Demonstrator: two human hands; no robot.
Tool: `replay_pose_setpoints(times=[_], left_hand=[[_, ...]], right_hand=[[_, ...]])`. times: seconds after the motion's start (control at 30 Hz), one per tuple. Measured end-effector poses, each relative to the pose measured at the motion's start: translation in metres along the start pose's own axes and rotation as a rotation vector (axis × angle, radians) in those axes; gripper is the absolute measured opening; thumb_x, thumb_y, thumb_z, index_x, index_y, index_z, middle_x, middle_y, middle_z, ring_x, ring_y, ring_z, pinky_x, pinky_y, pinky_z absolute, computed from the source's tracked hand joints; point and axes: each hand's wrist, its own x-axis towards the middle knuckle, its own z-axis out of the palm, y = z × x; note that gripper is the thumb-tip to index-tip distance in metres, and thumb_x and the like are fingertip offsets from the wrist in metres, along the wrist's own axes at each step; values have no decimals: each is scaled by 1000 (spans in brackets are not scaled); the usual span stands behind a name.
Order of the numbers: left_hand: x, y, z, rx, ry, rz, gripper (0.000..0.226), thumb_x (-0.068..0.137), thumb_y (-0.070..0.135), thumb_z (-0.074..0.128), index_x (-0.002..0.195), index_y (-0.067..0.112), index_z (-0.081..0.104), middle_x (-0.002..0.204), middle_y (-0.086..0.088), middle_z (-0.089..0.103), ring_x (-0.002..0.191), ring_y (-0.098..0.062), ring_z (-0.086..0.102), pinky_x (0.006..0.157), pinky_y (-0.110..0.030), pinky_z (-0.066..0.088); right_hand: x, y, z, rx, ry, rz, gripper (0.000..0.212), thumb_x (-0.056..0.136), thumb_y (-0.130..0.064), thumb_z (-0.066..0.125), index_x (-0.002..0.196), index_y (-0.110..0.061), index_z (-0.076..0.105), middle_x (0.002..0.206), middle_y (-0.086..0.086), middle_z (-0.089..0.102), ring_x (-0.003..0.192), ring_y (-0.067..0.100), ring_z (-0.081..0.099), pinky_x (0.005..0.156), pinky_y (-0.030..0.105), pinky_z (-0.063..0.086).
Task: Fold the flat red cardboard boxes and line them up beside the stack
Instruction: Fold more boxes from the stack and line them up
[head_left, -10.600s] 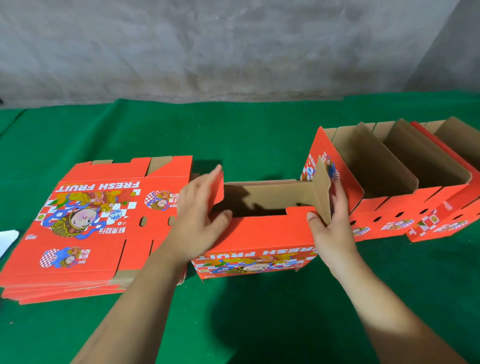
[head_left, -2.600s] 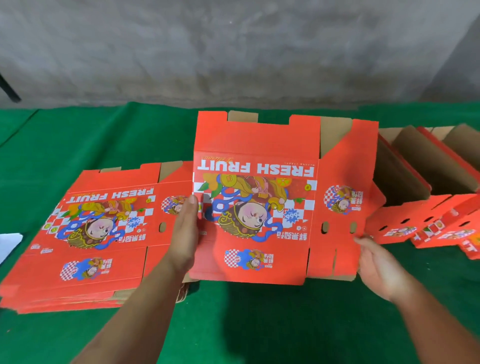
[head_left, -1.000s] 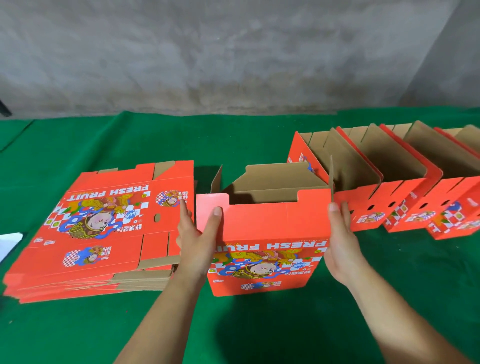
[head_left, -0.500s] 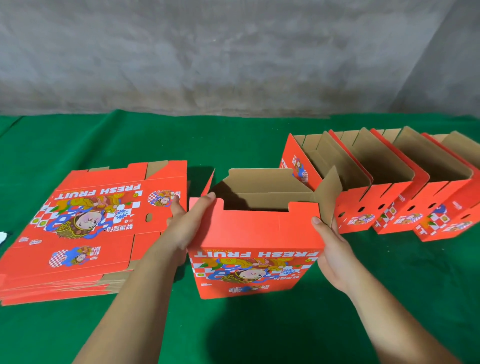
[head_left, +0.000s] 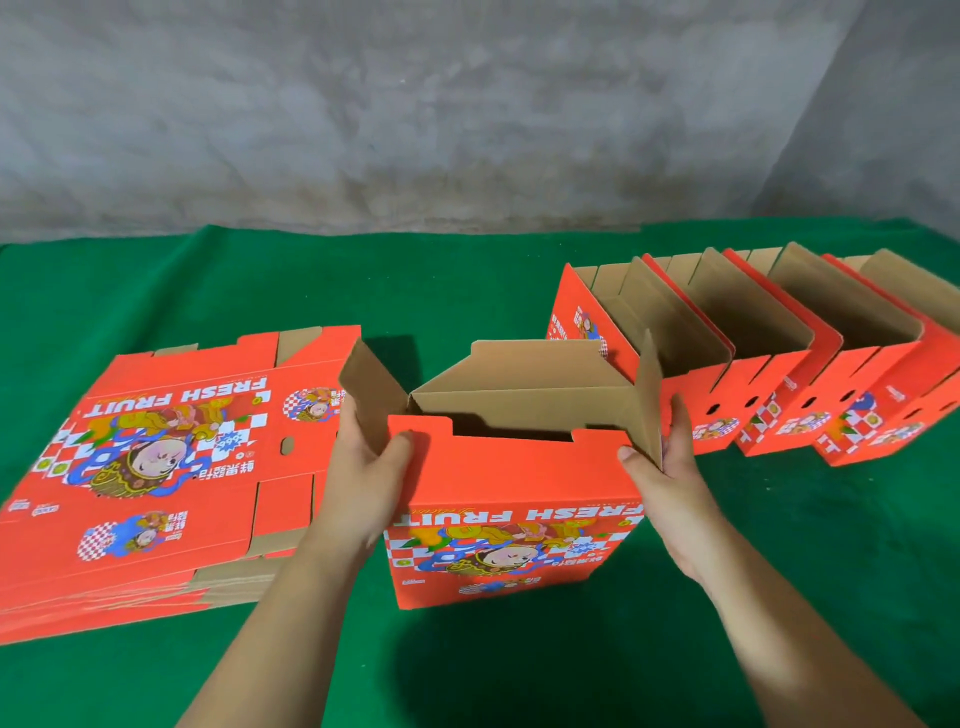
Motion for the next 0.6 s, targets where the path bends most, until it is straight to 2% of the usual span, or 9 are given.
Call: replay_pose_setpoints(times=[0.03,0.1,0.17,0.23,0.3,0.4,0.47,0.53,0.6], left_hand=[[1,-3,-1,3,-47,52,60,91,7,58,136,45,52,131,-13,69,123,-47,64,104,-70,48],[8,-3,-8,181,-142,198,82,88,7,55,155,49,36,150,-6,58,141,-39,52,116,-68,37],[17,-4,-13,383,-221,312,90,84,9,55,165,32,23,162,0,45,152,-30,36,124,-59,28],[20,-8,-15,373,-259,280,89,84,13,62,163,30,23,163,-3,39,154,-27,32,125,-61,26],[18,-7,-13,239,-307,228,81,83,11,68,152,24,28,163,-7,36,155,-28,31,123,-65,27],[30,9,-10,196,-355,341,58,80,11,63,130,19,34,163,-9,29,158,-22,22,127,-57,21],[45,23,-7,309,-429,439,42,84,20,61,124,25,50,158,-6,34,157,-18,24,128,-50,23],[57,31,-1,499,-520,509,28,95,36,57,117,27,72,144,-1,51,144,-20,43,121,-51,31],[66,32,7,714,-577,569,39,102,50,48,118,32,78,132,5,62,129,-23,54,113,-55,36]], right_hand=[[-1,-4,-1,-72,-6,-67,90,104,-15,56,155,-59,-3,151,-35,38,143,-5,34,114,24,22],[-2,-10,-3,-261,-48,-253,91,102,-2,53,160,-50,2,165,-25,22,150,-9,20,120,16,19],[-1,-9,-5,-402,-92,-389,81,101,5,48,162,-39,18,169,-16,14,155,-4,9,126,21,11],[0,-5,-8,-446,-137,-400,73,103,4,45,161,-35,26,169,-14,17,155,-2,9,128,26,10],[1,-2,-14,-476,-164,-411,72,103,3,44,161,-35,26,169,-17,18,155,-1,11,127,23,10],[4,-2,-20,-510,-195,-431,75,103,2,45,161,-40,23,168,-24,15,155,-2,11,122,12,9],[4,-3,-18,-506,-213,-426,76,103,0,46,161,-42,22,168,-25,14,155,-2,11,120,11,9],[3,-4,-13,-502,-219,-424,75,103,0,45,161,-41,22,168,-24,14,155,-2,12,120,10,9],[3,-6,-11,-501,-216,-417,74,103,1,44,162,-39,22,168,-24,13,155,-3,11,119,8,9]])
